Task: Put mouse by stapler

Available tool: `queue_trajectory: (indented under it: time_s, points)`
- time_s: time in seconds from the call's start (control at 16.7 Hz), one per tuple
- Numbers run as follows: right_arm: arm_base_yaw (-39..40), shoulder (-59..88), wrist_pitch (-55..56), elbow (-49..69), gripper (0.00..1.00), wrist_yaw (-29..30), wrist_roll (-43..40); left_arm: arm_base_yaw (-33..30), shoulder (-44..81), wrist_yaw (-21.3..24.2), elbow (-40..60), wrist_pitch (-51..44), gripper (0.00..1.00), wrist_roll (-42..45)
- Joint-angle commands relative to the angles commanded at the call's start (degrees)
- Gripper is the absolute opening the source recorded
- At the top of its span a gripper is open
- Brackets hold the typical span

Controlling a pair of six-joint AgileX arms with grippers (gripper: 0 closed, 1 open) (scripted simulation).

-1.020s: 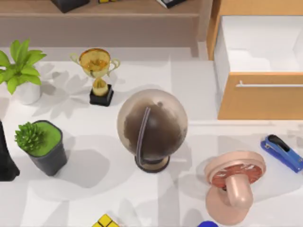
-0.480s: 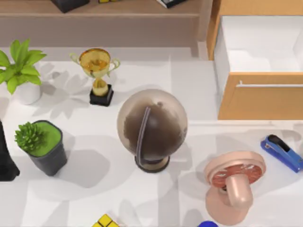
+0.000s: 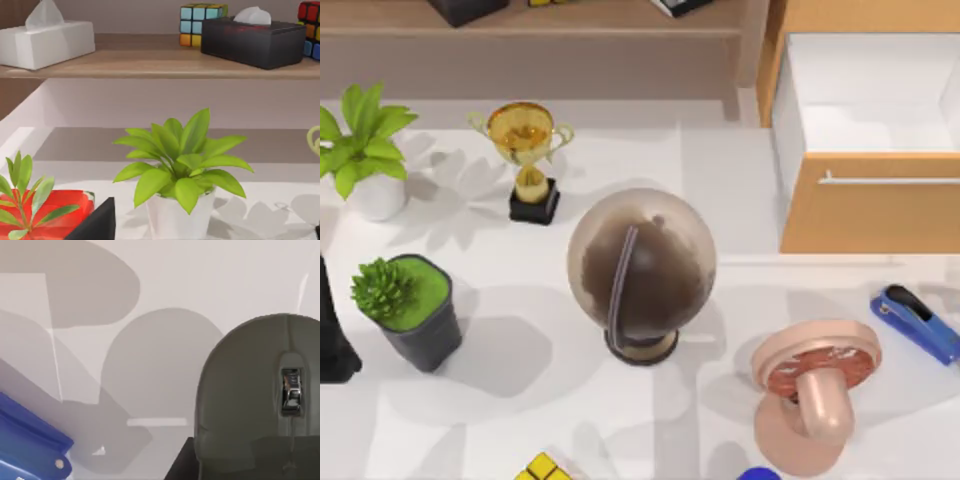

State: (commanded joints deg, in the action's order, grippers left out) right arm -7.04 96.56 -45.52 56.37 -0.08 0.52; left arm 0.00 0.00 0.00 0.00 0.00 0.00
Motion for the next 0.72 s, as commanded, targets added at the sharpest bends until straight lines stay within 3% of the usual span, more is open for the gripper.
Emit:
queue_trajectory:
  time_s: [0.72]
  points:
    - [-1.1,0.1,0.8,-0.2,0.0,-1.4,9.1,0.0,0.0,0.0,0.0,0.0,1.0,0.0]
